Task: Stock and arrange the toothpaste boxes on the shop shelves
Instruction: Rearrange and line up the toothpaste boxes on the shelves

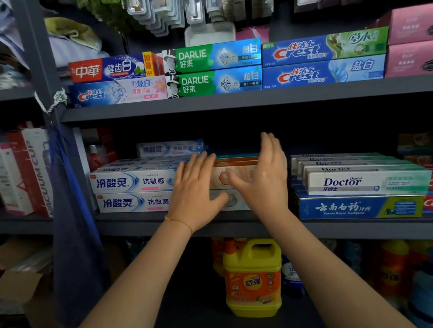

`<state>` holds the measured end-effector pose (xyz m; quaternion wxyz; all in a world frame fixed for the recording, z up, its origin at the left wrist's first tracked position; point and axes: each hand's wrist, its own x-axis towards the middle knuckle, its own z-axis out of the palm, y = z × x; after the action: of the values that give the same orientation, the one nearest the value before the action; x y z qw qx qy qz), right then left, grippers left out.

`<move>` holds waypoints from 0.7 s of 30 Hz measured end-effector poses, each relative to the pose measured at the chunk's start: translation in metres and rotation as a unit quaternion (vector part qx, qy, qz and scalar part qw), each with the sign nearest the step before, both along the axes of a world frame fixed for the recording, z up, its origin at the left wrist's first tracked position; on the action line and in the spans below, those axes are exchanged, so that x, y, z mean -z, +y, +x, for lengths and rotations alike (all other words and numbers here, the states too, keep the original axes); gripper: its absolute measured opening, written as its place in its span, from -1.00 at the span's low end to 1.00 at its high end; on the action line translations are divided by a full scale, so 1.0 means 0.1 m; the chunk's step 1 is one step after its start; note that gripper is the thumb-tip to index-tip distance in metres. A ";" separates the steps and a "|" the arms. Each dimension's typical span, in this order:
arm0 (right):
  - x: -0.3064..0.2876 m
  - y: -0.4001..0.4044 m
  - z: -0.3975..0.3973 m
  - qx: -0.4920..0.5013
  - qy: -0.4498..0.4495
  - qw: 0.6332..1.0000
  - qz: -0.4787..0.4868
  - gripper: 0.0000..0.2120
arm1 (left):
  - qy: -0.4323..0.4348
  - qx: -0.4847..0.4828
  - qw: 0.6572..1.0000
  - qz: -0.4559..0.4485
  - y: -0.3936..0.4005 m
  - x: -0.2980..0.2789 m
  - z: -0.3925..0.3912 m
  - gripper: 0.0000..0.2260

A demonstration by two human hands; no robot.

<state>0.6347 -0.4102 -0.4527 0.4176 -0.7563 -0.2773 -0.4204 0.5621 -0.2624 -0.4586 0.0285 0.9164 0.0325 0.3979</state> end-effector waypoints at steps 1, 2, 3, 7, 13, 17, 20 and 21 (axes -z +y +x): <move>-0.08 0.06 -0.04 -0.006 -0.031 0.999 -0.036 -0.15 | -0.027 -0.004 0.999 -0.025 0.07 0.02 -0.06 -0.28; -0.17 0.13 -0.08 -0.020 -0.047 0.996 -0.078 -0.22 | -0.056 -0.014 0.997 -0.050 0.15 0.05 -0.12 -0.32; -0.25 0.22 -0.09 -0.041 -0.052 0.990 -0.128 -0.27 | -0.080 -0.028 0.994 -0.070 0.24 0.08 -0.19 -0.35; -0.54 0.70 -0.12 -0.103 -0.018 0.933 -0.344 -0.27 | -0.040 -0.093 0.989 -0.105 0.59 0.10 -0.36 -0.26; -0.77 0.98 -0.04 -0.055 0.049 0.877 -0.475 -0.03 | 0.087 -0.142 0.985 -0.051 0.91 -0.20 -0.36 0.05; -0.78 0.73 0.14 -0.021 0.107 0.864 -0.492 0.08 | 0.176 -0.158 0.972 0.007 0.95 -0.38 -0.26 0.11; -0.69 0.67 0.19 -0.036 0.160 0.851 -0.499 0.01 | 0.181 -0.141 0.973 0.012 0.91 -0.41 -0.18 0.06; -0.66 0.68 0.20 -0.035 0.161 0.851 -0.499 -0.02 | 0.170 -0.136 0.976 0.014 0.90 -0.40 -0.16 0.05</move>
<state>0.6546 -0.3420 -0.3862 0.0373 -0.9098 -0.4050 -0.0830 0.5463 -0.1724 -0.4184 -0.0448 0.9579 0.1560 0.2368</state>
